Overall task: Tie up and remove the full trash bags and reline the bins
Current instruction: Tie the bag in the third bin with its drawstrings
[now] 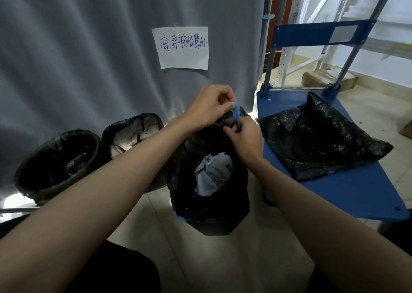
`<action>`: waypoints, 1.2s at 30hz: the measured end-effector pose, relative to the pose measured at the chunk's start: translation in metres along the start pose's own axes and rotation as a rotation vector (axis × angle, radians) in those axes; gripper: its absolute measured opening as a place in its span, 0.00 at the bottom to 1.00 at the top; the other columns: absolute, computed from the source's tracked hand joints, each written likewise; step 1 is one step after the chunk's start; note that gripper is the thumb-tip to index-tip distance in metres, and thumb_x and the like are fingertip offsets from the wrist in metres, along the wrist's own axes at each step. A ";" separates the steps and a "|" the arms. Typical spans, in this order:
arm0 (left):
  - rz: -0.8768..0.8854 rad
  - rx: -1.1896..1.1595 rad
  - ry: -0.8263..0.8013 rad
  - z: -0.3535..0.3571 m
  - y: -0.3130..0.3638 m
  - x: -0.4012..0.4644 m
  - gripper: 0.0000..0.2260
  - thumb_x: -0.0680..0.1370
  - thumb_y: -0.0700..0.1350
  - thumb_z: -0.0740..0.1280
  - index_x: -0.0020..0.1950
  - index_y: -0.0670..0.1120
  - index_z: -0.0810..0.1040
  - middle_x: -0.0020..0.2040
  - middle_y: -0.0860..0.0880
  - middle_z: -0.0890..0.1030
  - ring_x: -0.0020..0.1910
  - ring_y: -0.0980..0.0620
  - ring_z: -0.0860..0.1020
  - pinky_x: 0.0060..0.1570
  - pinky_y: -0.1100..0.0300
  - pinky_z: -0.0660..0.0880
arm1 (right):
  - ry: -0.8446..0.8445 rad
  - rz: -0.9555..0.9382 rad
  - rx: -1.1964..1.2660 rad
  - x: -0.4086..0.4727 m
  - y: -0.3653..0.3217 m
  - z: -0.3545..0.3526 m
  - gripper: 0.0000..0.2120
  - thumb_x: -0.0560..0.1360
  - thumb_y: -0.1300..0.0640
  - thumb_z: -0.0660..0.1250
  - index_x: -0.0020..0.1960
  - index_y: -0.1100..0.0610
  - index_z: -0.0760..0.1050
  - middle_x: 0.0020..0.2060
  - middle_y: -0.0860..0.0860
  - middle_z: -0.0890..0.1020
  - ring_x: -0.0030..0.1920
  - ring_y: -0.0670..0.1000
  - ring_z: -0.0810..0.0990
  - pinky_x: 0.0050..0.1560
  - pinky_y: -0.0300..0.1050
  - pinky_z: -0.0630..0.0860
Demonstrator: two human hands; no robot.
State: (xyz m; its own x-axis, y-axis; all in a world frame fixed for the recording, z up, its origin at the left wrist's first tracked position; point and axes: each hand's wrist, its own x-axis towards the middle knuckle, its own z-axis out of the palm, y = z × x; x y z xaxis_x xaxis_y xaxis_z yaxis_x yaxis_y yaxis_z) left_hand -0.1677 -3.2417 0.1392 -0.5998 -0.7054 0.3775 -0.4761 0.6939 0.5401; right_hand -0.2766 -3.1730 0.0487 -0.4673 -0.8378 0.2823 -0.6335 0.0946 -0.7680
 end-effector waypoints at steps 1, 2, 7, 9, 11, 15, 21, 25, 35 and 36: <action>0.009 -0.004 -0.012 0.001 -0.001 -0.001 0.03 0.73 0.42 0.72 0.45 0.45 0.83 0.39 0.52 0.83 0.39 0.56 0.79 0.41 0.70 0.71 | 0.017 0.007 0.026 0.001 -0.002 -0.002 0.05 0.74 0.51 0.71 0.45 0.52 0.79 0.36 0.46 0.77 0.39 0.48 0.77 0.37 0.43 0.68; 0.006 -0.008 -0.038 0.002 -0.004 -0.001 0.05 0.72 0.41 0.72 0.47 0.45 0.83 0.40 0.53 0.82 0.39 0.57 0.79 0.40 0.72 0.71 | 0.031 0.021 0.047 0.002 -0.003 -0.004 0.04 0.74 0.52 0.70 0.43 0.52 0.79 0.33 0.44 0.77 0.37 0.47 0.77 0.37 0.43 0.68; -0.130 0.318 -0.318 0.007 -0.026 -0.001 0.24 0.69 0.49 0.76 0.64 0.50 0.79 0.54 0.51 0.83 0.52 0.51 0.80 0.54 0.58 0.74 | 0.036 0.078 0.119 0.001 0.001 -0.011 0.03 0.74 0.55 0.72 0.46 0.53 0.84 0.39 0.49 0.84 0.42 0.49 0.82 0.47 0.50 0.79; -0.173 0.445 -0.367 0.015 -0.031 -0.001 0.23 0.68 0.52 0.77 0.62 0.52 0.80 0.54 0.51 0.83 0.54 0.50 0.80 0.53 0.57 0.75 | 0.024 0.079 0.128 0.000 0.005 -0.011 0.04 0.74 0.57 0.72 0.47 0.54 0.85 0.41 0.50 0.85 0.44 0.49 0.82 0.50 0.51 0.79; -0.179 0.505 -0.360 0.023 -0.031 -0.001 0.17 0.69 0.51 0.76 0.56 0.51 0.82 0.52 0.48 0.83 0.54 0.46 0.79 0.48 0.57 0.73 | 0.007 0.053 0.116 -0.002 0.008 -0.011 0.04 0.74 0.58 0.72 0.48 0.55 0.84 0.42 0.51 0.85 0.46 0.50 0.82 0.51 0.52 0.79; -0.160 0.578 -0.329 0.036 -0.031 -0.002 0.09 0.72 0.47 0.74 0.51 0.48 0.82 0.51 0.41 0.79 0.53 0.39 0.78 0.42 0.55 0.68 | 0.005 -0.043 0.071 -0.003 0.006 -0.015 0.04 0.75 0.58 0.70 0.45 0.56 0.84 0.38 0.52 0.84 0.42 0.51 0.82 0.47 0.53 0.79; -0.237 0.652 -0.313 0.042 -0.050 -0.009 0.09 0.74 0.38 0.69 0.53 0.42 0.82 0.52 0.37 0.80 0.52 0.35 0.79 0.43 0.51 0.73 | 0.063 -0.117 0.118 0.002 -0.001 -0.028 0.05 0.75 0.60 0.69 0.42 0.58 0.81 0.32 0.50 0.81 0.35 0.50 0.80 0.41 0.49 0.79; -0.322 0.667 -0.299 0.045 -0.069 -0.018 0.11 0.74 0.35 0.65 0.55 0.41 0.81 0.52 0.38 0.80 0.51 0.35 0.79 0.49 0.47 0.78 | 0.052 -0.162 0.091 0.004 -0.003 -0.034 0.06 0.76 0.62 0.66 0.42 0.57 0.81 0.31 0.44 0.79 0.33 0.40 0.77 0.35 0.31 0.72; -0.348 0.489 -0.369 0.032 -0.077 -0.017 0.18 0.66 0.45 0.79 0.55 0.47 0.82 0.51 0.46 0.82 0.49 0.44 0.80 0.51 0.51 0.77 | -0.061 -0.129 0.164 0.005 -0.019 -0.033 0.05 0.74 0.60 0.71 0.40 0.55 0.82 0.34 0.51 0.84 0.37 0.49 0.82 0.45 0.48 0.81; -0.271 0.431 -0.378 0.028 -0.073 -0.013 0.22 0.63 0.50 0.80 0.55 0.49 0.82 0.50 0.48 0.81 0.48 0.47 0.78 0.50 0.53 0.76 | -0.078 -0.138 0.164 0.007 -0.021 -0.033 0.04 0.73 0.60 0.72 0.40 0.56 0.83 0.36 0.52 0.84 0.38 0.49 0.82 0.47 0.48 0.80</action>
State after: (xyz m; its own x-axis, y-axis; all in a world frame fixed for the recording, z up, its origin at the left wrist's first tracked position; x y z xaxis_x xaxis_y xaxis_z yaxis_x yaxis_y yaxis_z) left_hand -0.1431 -3.2795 0.0735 -0.5701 -0.8190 -0.0645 -0.8116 0.5494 0.1986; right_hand -0.2869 -3.1633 0.0854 -0.3300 -0.8764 0.3507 -0.5762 -0.1073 -0.8102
